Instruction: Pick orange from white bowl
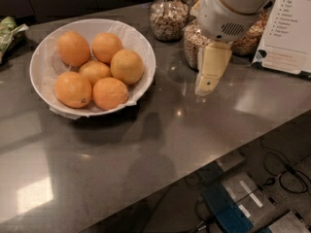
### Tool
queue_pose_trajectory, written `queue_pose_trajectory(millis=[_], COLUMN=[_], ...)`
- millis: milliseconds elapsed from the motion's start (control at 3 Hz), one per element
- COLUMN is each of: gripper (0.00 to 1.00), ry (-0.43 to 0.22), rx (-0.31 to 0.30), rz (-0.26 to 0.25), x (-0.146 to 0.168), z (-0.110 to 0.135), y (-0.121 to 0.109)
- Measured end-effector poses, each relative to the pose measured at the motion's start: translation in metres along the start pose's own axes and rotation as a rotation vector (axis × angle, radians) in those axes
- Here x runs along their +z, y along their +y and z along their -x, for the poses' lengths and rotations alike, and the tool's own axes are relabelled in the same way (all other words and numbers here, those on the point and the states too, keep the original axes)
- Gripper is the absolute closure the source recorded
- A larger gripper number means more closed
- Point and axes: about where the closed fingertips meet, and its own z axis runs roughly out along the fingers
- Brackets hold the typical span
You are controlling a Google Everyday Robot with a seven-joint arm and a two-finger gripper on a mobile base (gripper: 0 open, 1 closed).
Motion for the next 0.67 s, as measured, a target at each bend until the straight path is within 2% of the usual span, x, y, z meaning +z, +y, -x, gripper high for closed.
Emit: queue_pose_trajectory(millis=[333,667], gripper=[0.0,0.0], ry=[-0.048,-0.049], rx=[-0.063,-0.063], rz=[-0.063,-0.066], x=[-0.0024,-0.0027], z=[0.0289,0.0292], y=[-0.0201,-0.0205])
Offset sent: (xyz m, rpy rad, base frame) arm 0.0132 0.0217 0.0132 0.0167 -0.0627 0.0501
